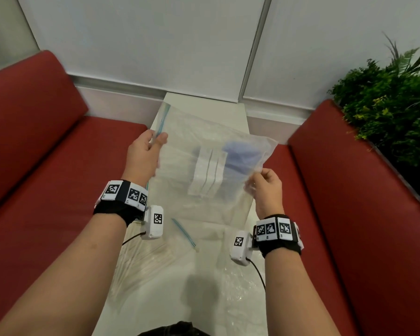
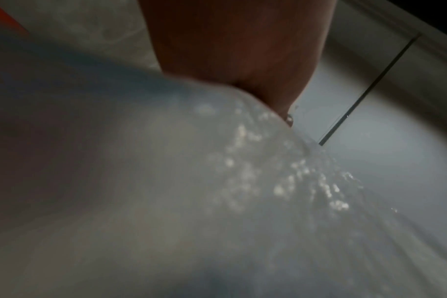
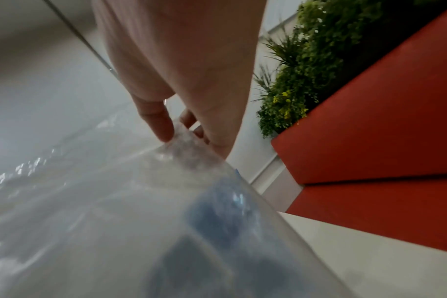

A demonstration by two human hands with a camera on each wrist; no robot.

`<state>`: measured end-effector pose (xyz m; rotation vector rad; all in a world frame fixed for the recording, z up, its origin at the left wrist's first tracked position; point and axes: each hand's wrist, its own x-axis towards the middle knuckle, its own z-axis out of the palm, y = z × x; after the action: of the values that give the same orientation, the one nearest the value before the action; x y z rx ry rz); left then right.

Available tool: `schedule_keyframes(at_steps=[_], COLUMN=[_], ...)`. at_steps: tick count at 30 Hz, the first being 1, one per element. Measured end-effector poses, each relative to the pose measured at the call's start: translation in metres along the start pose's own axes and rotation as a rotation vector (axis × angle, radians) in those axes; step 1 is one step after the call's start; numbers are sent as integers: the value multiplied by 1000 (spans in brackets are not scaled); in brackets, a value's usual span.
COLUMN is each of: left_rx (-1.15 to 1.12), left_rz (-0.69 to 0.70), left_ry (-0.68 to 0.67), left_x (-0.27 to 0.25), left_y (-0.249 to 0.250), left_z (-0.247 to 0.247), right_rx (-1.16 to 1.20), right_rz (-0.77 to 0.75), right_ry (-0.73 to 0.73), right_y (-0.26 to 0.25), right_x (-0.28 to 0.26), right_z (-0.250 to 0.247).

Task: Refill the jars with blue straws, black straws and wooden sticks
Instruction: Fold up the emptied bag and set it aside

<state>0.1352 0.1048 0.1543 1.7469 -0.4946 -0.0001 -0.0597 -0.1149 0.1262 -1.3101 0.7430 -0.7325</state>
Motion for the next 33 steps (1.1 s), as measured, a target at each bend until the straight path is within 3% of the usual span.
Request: schedule_keyframes(at_steps=[3, 7, 11, 15, 26, 33], left_rx=[7, 7, -1, -18, -23, -2], left_rz=[22, 17, -8, -7, -25, -27], left_ry=[-15, 4, 40, 58, 49, 30], left_x=[-1, 1, 5, 8, 10, 7], left_y=[0, -5, -14, -19, -27, -23], left_z=[1, -2, -6, -11, -13, -13], right_rx=[10, 273, 331, 483, 156, 325], right_rz=[-20, 18, 5, 112, 46, 83], right_ry=[15, -145, -195, -208, -281, -193], right_y=[-7, -15, -13, -16, -20, -17], right_x=[0, 8, 11, 10, 9, 11], right_z=[2, -10, -15, -16, -7, -4])
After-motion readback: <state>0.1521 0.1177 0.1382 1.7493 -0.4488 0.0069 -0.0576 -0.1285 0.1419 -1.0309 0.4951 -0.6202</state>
